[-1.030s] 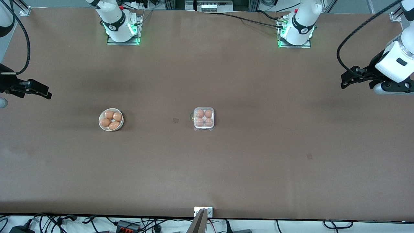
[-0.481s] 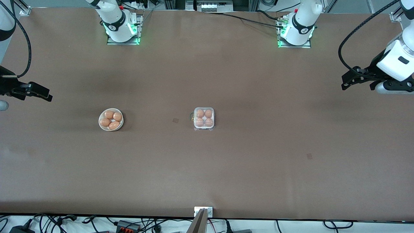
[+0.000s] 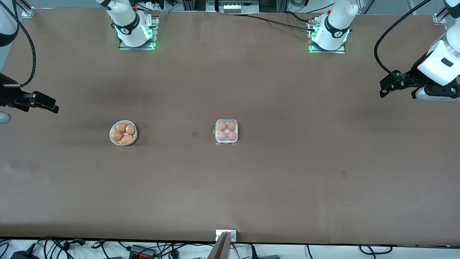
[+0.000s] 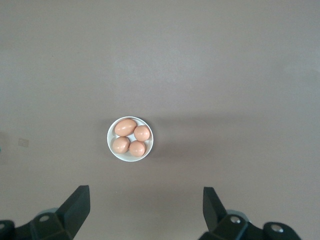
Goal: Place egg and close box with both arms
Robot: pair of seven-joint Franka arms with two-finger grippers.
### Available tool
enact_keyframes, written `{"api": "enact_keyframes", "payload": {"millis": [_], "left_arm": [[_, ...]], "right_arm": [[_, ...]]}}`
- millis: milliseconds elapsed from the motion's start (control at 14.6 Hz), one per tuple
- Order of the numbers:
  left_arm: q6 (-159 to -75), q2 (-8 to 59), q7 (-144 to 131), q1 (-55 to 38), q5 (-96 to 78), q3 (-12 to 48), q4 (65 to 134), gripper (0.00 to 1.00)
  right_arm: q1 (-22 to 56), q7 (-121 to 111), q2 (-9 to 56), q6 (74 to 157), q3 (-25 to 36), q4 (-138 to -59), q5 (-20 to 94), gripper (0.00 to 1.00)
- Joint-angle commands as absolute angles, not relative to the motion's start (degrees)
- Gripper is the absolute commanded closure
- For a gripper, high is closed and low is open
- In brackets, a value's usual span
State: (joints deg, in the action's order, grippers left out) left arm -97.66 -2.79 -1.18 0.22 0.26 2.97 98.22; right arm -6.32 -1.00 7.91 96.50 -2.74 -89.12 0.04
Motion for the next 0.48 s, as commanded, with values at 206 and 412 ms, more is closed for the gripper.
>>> {"api": "enact_keyframes", "payload": {"millis": [206, 412], "left_arm": [[-93.7, -4.5, -1.2, 0.4, 1.2, 3.6, 97.9, 0.00], [-93.1, -4.4, -1.5, 0.4, 1.1, 3.6, 97.9, 0.00]], "right_arm": [[-6.2, -1.5, 8.0, 96.4, -2.8, -88.7, 0.4, 0.00], [-6.2, -1.5, 8.0, 96.4, -2.8, -88.7, 0.4, 0.00]]}}
